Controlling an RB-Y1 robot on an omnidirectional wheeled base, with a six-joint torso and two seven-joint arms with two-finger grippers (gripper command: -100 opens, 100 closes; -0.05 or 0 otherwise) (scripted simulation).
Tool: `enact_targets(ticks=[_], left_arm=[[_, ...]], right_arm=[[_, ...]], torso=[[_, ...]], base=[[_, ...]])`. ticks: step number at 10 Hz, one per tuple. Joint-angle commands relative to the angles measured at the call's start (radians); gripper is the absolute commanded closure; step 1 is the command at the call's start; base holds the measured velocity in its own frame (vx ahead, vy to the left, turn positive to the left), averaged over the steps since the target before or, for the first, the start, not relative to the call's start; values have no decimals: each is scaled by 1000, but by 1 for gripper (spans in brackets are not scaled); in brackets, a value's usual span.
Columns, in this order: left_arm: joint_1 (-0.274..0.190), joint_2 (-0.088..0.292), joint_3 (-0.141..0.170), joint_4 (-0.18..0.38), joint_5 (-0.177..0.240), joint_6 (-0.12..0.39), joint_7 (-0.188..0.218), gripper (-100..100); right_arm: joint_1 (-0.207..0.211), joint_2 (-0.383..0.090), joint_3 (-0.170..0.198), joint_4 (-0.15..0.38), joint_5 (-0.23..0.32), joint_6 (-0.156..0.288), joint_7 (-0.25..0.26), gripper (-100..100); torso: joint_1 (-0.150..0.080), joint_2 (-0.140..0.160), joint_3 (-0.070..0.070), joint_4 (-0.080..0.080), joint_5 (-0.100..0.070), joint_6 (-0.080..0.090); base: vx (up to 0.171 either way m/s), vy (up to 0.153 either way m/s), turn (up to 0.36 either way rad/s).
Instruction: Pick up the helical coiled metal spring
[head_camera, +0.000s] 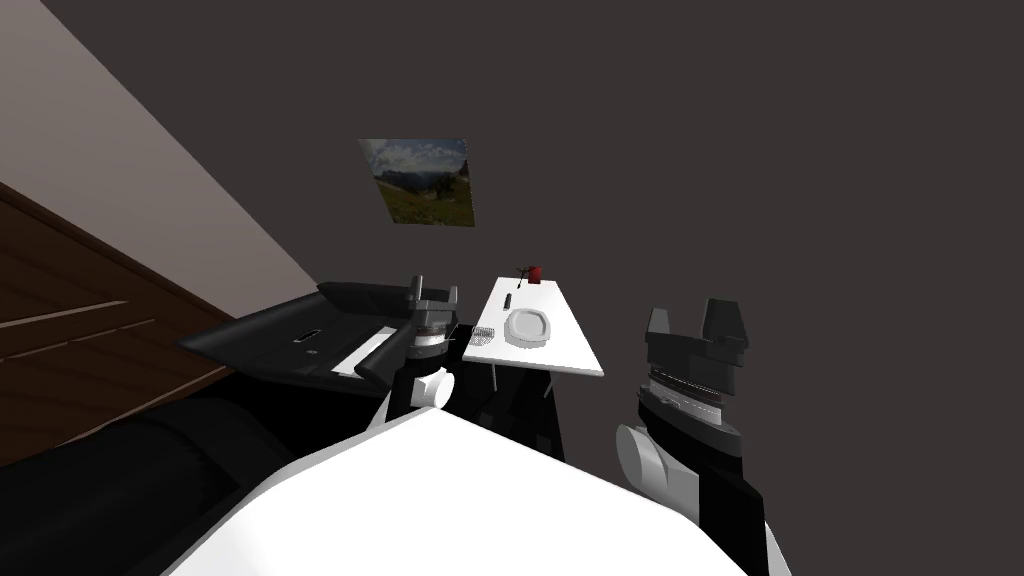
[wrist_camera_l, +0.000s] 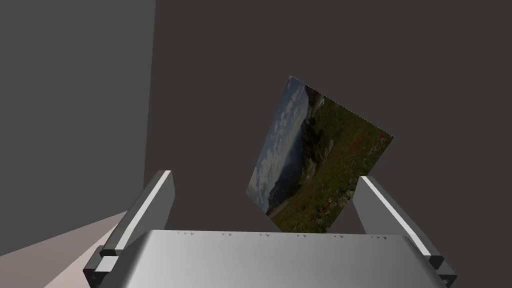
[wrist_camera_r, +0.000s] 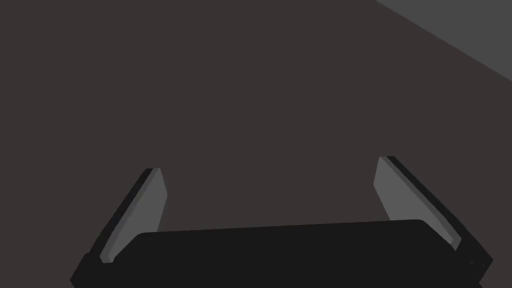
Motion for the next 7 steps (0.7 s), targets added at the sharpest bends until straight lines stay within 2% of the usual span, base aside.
enact_targets(ticks=[1,3,6,7], left_arm=[[-7,34,0,3,4,17,-2,-100],[-24,86,1,11,12,57,-6,-100],[-66,154,4,29,31,144,-17,-100],[-66,154,4,29,31,155,-17,-100]], right_arm=[[0,0,0,0,0,0,0,0],[0,0,0,0,0,0,0,0],[0,0,0,0,0,0,0,0],[0,0,0,0,0,0,0,0]], torso=[[0,0,0,0,0,0],[-1,0,0,0,0,0],[-2,1,1,0,0,0],[-3,1,1,0,-1,0]], base=[[-2,-8,30],[-10,-24,51],[-18,-39,73],[-11,-37,36]])
